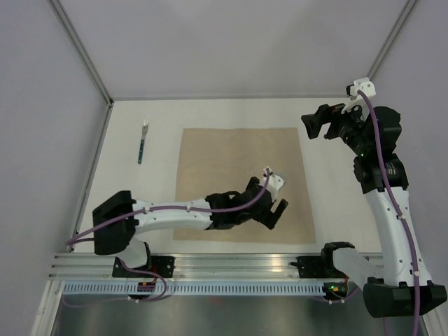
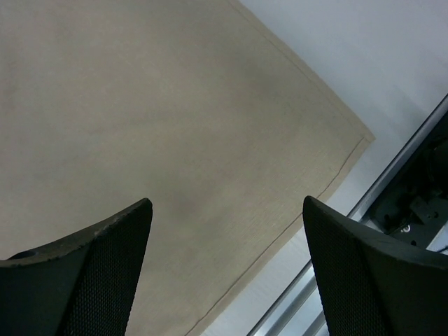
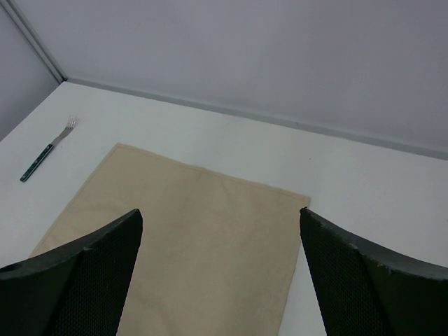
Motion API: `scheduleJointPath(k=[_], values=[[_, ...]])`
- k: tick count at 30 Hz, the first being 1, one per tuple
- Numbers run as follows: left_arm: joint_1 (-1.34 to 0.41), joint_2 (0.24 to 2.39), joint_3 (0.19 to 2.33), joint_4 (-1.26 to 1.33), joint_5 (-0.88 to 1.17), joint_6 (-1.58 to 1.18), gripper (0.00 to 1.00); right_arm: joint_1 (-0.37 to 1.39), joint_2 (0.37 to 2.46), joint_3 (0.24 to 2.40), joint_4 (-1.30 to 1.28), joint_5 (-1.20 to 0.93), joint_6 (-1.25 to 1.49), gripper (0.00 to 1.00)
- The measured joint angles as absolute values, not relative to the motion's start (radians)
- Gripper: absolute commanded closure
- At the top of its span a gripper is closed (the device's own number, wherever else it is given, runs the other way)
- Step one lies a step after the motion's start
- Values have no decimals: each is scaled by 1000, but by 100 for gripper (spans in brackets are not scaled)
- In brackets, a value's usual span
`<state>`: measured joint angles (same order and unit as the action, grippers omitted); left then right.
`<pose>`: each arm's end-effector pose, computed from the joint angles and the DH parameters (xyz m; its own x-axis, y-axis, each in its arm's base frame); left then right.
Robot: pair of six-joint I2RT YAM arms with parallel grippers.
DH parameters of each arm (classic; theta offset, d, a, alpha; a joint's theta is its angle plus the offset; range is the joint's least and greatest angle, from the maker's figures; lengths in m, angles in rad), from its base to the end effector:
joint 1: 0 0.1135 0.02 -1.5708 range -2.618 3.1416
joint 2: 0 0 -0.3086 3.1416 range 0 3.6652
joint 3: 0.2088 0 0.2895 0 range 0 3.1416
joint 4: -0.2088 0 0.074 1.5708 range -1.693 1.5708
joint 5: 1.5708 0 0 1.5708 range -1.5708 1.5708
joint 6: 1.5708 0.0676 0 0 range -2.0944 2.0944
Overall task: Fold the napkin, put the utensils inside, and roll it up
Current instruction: Fold the napkin at the center of the board.
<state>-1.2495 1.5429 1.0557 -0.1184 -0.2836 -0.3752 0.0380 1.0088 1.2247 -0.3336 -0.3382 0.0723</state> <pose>0.1455 -0.3773 0.2634 -0.4745 0.3115 -0.8233 0.7141 0.6831 -0.1531 0.2551 0.0321 0.4777 -0.1434 0.0628 -0.9877 -0.3557 0.9280 0.1106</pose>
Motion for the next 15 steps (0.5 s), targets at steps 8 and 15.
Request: scheduleJointPath(k=[8,15], values=[[-1443,1867,1261,17,-392,-320,15,38,1009,1226,-385,-332,63,2],[-1500,2036,1354,99,-390,-261,27,38,1009,1226,-406,-332,63,2]])
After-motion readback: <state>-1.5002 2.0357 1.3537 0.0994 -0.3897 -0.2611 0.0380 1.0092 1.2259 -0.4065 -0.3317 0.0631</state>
